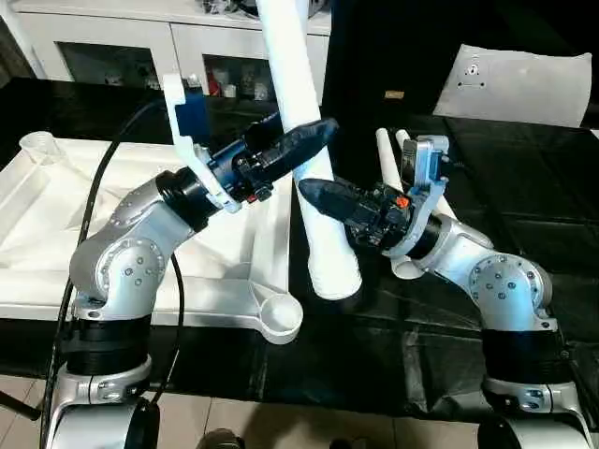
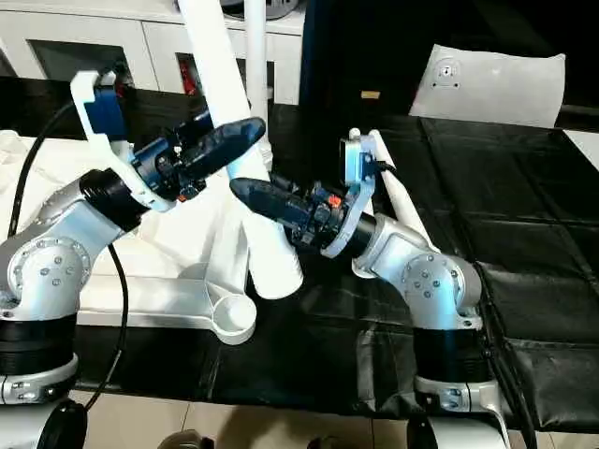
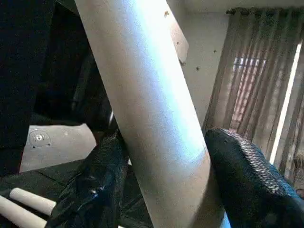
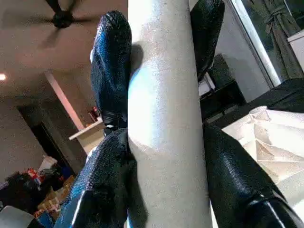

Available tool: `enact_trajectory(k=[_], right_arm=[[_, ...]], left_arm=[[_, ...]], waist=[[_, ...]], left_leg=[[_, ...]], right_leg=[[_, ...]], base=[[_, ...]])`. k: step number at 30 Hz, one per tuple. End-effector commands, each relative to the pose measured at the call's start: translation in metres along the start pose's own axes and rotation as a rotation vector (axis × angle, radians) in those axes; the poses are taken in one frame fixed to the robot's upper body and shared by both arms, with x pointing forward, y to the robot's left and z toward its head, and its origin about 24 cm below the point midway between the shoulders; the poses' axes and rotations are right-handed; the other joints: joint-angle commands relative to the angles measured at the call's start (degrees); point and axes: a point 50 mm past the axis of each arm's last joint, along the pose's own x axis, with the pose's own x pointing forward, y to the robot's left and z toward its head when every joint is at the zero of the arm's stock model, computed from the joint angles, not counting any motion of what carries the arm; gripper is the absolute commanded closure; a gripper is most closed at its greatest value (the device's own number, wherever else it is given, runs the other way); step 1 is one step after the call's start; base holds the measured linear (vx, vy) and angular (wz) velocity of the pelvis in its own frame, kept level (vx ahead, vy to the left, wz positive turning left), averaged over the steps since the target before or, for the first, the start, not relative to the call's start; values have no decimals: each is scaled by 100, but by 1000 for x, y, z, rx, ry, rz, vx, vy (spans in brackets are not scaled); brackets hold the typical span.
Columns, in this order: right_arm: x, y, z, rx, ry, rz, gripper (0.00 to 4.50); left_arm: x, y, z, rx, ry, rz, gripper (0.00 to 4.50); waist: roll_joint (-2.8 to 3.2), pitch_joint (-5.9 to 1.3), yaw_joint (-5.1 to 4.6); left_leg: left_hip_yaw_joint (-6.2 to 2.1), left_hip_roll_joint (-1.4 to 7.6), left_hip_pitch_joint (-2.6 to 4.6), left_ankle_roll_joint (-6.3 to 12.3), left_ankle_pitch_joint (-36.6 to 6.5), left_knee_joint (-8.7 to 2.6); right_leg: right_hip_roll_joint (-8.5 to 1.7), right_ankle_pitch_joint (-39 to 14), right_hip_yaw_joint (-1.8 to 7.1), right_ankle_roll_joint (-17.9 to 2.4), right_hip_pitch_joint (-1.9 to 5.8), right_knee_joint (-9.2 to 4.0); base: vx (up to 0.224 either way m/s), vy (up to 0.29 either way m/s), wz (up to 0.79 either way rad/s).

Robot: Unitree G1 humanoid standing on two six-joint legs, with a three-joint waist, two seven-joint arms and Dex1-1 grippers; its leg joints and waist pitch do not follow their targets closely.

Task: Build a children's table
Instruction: Pick table leg

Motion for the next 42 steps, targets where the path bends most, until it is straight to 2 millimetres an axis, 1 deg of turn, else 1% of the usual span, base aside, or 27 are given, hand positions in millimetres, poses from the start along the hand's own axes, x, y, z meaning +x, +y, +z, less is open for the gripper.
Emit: enact_trajectory(k=[1,7,8,10,11,12,15,17,19,20,21,24,25,26,27,29,30,31,32,33,34,35,36,39,40,41,42], right_arm=[[4,6,6,-35,-11,35,266],[4,5,7,-41,-8,26,266],[4,5,7,-43,-8,21,266],[5,3,7,-46,-9,13,266],[5,2,6,-54,-3,-1,266],[6,0,5,-66,10,-18,266],[6,-4,5,-78,33,-55,266],[7,-6,6,-84,34,-71,266],[8,-8,6,-95,37,-90,266],[8,-9,7,-102,39,-99,266],[9,-10,7,-114,45,-113,266],[10,-13,6,-131,55,-132,266],[11,-14,5,-151,71,-145,266],[11,-14,5,-158,77,-150,266],[12,-15,4,-170,89,-159,266],[12,-16,4,-173,90,-169,266],[14,-18,4,-186,93,-187,210],[15,-18,3,-188,95,-191,210],[15,-18,3,-192,97,-194,196],[17,-18,2,-203,102,-203,190],[18,-19,1,-208,100,-212,190],[18,-19,0,-211,99,-217,163],[18,-19,0,-215,97,-223,154],[16,-20,0,-239,76,-271,148],[16,-20,0,-248,66,-290,136],[15,-20,1,-256,61,-302,119],[15,-20,1,-257,60,-304,109]], left_arm=[[0,1,-3,-4,29,15,209],[-2,2,-3,-55,11,28,218],[-2,2,-2,-68,6,29,221],[-2,1,-2,-95,-2,25,226],[-3,2,0,-112,-13,27,228],[-2,2,2,-136,-31,30,228],[-2,4,7,-156,-55,45,236],[-3,6,8,-159,-60,60,245],[-4,8,10,-160,-63,85,248],[-4,9,10,-161,-64,98,251],[-5,11,11,-169,-64,124,253],[-6,14,11,-186,-61,161,256],[-7,15,10,-188,-48,186,256],[-7,16,10,-189,-43,194,257],[-9,18,10,-161,-18,225,260],[-9,18,10,-151,-12,238,261],[-10,19,12,-146,-21,260,262],[-10,19,12,-146,-24,263,262],[-10,19,12,-148,-27,267,262],[-10,19,14,-136,-29,274,262],[-11,19,14,-137,-31,277,262],[-11,19,14,-138,-32,278,264],[-12,19,14,-133,-23,287,265],[-16,18,14,-108,-2,318,266],[-18,18,15,-107,-13,336,266],[-18,18,15,-107,-17,340,266],[-19,18,15,-107,-18,340,266]], waist=[[22,-461,-11],[21,-462,-8],[32,-466,-7],[11,-466,-8],[18,-468,-4],[-9,-469,-16],[30,-464,-7],[24,-461,-12],[38,-467,-10],[30,-468,-9],[41,-467,-8],[34,-473,-14],[49,-477,-10],[-9,-472,-23],[11,-474,-9],[14,-468,-12],[-9,-471,-20],[58,-472,-11],[26,-463,-31],[7,-465,-32],[10,-464,-34],[48,-465,-40],[39,-470,-39],[55,-473,-42],[93,-471,-36],[71,-476,-44],[72,-477,-39]], left_leg=[[71,55,20,-47,-619,-376],[76,49,16,-43,-597,-369],[73,48,16,-49,-600,-366],[73,47,11,-41,-575,-369],[73,48,15,-47,-568,-365],[81,44,9,-60,-555,-359],[74,38,16,-62,-593,-362],[74,40,20,-73,-627,-365],[71,43,23,-85,-630,-363],[73,42,25,-82,-624,-363],[69,45,25,-85,-598,-363],[73,39,18,-79,-593,-357],[70,43,21,-95,-578,-354],[83,40,12,-77,-563,-356],[75,37,11,-66,-529,-357],[74,40,20,-63,-545,-360],[79,39,16,-63,-529,-354],[70,38,23,-75,-536,-355],[77,39,22,-77,-581,-357],[76,42,29,-99,-570,-360],[80,36,27,-92,-575,-357],[73,36,22,-108,-574,-359],[75,33,23,-108,-578,-354],[68,43,37,-122,-606,-363],[62,50,42,-139,-592,-363],[64,51,33,-146,-593,-361],[68,46,40,-148,-600,-359]], right_leg=[[-348,-1332,247,-773,378,-403],[-344,-1284,246,-805,377,-400],[-343,-1279,244,-802,381,-397],[-342,-1275,244,-795,388,-394],[-342,-1255,244,-802,384,-384],[-335,-1209,244,-819,384,-378],[-336,-1338,242,-788,381,-398],[-335,-1376,239,-768,377,-404],[-333,-1323,242,-764,376,-395],[-331,-1310,242,-759,379,-395],[-328,-1258,245,-763,376,-387],[-326,-1170,241,-805,386,-376],[-327,-1136,242,-811,381,-366],[-324,-1130,245,-794,388,-384],[-329,-1142,245,-785,394,-368],[-330,-1204,244,-761,386,-377],[-329,-1216,249,-756,390,-370],[-331,-1222,245,-766,382,-366],[-320,-1236,244,-751,379,-387],[-322,-1263,245,-743,377,-381],[-318,-1272,247,-726,381,-387],[-317,-1229,249,-715,380,-387],[-315,-1205,248,-718,381,-383],[-313,-1153,244,-740,371,-369],[-316,-1109,246,-751,365,-361],[-314,-1011,246,-785,377,-356],[-312,-996,247,-797,375,-360]], base=[[0,0,0],[0,0,0],[0,0,0],[0,0,0],[0,0,0],[0,0,0],[0,0,0],[0,0,0],[0,0,0],[0,0,0],[0,0,0],[0,0,0],[0,0,0],[0,0,0],[0,0,0],[0,0,0],[0,0,0],[0,0,0],[0,0,0],[0,0,0],[0,0,0],[0,0,0],[0,0,0],[0,0,0],[0,0,0],[0,0,0],[0,0,0]])
